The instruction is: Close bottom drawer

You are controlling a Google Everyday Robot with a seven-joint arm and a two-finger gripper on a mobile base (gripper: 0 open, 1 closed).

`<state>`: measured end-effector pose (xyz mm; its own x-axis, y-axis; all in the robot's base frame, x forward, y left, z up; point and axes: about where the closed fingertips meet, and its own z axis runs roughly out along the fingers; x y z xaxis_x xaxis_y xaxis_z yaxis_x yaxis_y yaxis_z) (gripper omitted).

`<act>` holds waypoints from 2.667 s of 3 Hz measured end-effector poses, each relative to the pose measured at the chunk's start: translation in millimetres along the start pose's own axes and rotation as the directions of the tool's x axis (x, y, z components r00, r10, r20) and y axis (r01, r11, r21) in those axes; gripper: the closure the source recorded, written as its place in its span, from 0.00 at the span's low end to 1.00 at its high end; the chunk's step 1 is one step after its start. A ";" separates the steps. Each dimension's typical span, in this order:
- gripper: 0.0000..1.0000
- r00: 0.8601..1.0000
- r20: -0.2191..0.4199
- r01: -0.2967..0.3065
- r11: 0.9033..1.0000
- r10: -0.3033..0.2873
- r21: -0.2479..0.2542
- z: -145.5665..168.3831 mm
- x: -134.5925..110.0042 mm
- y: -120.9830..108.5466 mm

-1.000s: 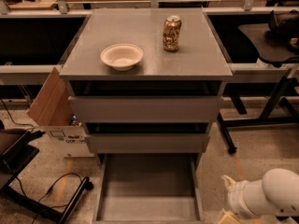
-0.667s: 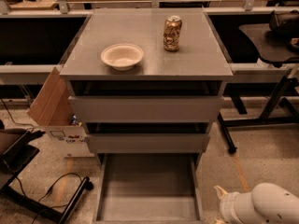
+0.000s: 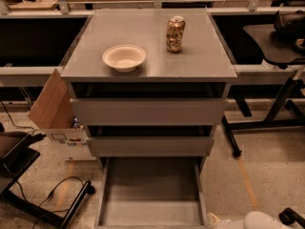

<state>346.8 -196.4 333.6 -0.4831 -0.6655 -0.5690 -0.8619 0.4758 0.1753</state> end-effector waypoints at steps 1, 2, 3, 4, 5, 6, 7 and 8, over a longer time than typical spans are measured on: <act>0.00 1.000 0.004 -0.009 1.000 0.009 -0.021 9.6 3.8 6.5; 0.00 1.000 0.012 -0.013 0.998 0.014 -0.056 26.2 10.0 10.1; 0.18 0.999 0.000 -0.033 0.992 0.033 -0.119 63.3 39.0 6.0; 0.41 0.997 0.000 -0.075 0.981 0.076 -0.179 108.4 74.3 8.3; 0.64 0.996 0.015 -0.080 0.971 0.085 -0.224 146.7 92.8 10.4; 0.87 0.998 0.030 -0.047 0.966 0.057 -0.253 178.9 92.0 8.9; 1.00 0.998 0.054 0.039 0.957 -0.025 -0.288 216.5 66.7 4.3; 1.00 0.991 0.067 0.128 0.949 -0.114 -0.288 232.3 27.0 -8.1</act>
Offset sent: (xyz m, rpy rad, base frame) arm -0.0121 0.0189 -0.0430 0.0661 0.0622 0.0327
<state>376.5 -84.6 130.2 -0.3705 -0.6754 -0.6377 -0.9244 0.2008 0.3244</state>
